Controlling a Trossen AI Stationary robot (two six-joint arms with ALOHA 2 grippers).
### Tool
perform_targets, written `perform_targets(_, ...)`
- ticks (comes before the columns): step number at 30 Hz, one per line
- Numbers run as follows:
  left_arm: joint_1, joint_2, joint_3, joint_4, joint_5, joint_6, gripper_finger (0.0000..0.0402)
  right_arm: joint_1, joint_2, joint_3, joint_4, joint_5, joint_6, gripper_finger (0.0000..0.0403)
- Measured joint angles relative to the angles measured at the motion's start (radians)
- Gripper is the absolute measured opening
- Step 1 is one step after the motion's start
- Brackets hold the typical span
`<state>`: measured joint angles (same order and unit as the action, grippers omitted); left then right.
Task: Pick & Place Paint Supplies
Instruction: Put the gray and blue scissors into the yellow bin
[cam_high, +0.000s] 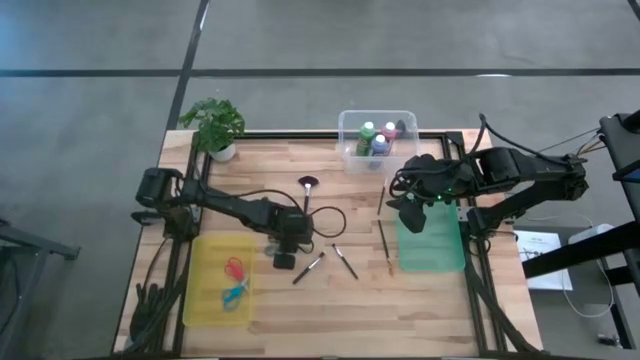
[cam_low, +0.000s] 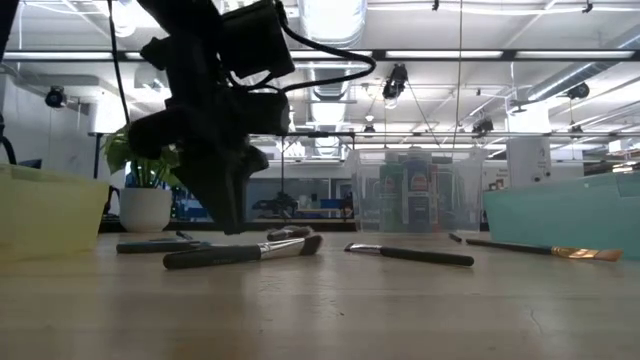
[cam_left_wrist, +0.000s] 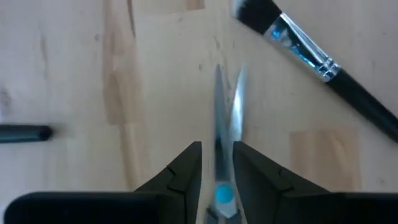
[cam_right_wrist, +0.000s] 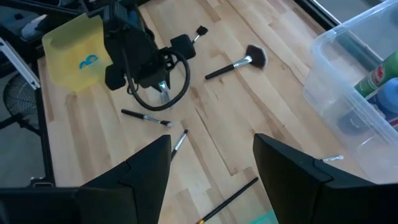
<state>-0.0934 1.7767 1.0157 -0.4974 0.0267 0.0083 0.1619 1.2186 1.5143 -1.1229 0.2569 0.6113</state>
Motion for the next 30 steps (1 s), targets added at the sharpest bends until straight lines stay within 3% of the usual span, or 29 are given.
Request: perform_targets(30, 0.009, -0.005, -0.103, 0.091, 0.038, -0.102, 0.0101, 0.005, 0.000, 0.000, 0.003, 0.004, 0.037, 0.0228)
